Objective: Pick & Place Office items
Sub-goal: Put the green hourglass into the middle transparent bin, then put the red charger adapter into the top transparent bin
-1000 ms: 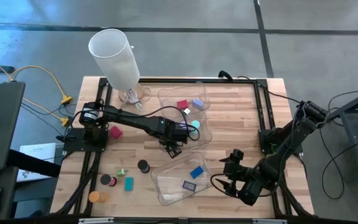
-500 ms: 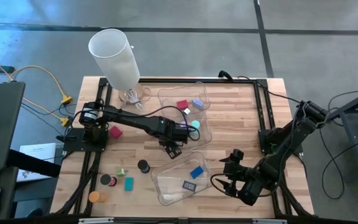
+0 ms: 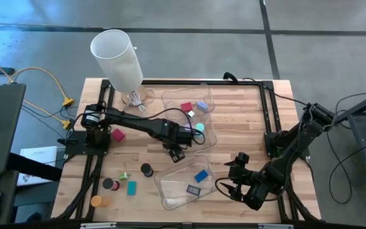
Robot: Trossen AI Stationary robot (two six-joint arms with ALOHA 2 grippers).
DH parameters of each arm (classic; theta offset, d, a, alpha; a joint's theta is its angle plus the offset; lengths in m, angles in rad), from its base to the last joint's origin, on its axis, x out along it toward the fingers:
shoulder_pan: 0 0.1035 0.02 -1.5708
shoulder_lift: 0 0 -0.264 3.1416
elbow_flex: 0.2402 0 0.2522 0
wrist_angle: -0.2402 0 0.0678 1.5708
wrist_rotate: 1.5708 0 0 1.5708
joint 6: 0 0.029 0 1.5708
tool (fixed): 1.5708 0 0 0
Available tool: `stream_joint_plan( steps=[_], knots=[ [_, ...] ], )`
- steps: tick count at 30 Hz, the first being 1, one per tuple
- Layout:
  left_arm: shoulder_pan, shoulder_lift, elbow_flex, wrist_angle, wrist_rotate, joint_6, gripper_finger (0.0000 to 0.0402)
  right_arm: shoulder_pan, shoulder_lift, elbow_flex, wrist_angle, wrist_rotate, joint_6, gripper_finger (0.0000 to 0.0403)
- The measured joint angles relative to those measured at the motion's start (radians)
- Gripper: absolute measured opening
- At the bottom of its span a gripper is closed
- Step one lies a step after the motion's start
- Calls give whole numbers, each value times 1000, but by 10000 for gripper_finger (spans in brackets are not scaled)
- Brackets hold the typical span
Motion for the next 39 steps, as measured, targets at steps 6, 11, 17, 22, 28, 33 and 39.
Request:
stream_joint_plan(
  steps=[6, 11, 17, 22, 28, 33, 39],
  knots=[
    [0, 0, 0, 30, -8, 4, 283, 0, 0, 0, 0, 0, 0, 362],
    [14, 0, 0, 40, 2, -16, 298, 0, 0, 0, 0, 0, 0, 362],
    [18, -19, 9, 35, 21, -17, 298, 0, 0, 0, 0, 0, 0, 362],
    [20, -48, 11, 26, 62, -19, 298, 0, 0, 0, -1, 1, 0, 362],
    [20, -92, 11, 10, 115, 53, 298, 0, 0, 0, -7, 1, -1, 362],
    [18, -146, 11, -9, 206, 50, 298, 0, 0, -1, -9, 4, -1, 362],
    [1, -222, 11, -45, 211, 49, 298, 0, 0, -1, -8, 5, -12, 362]
  ],
)
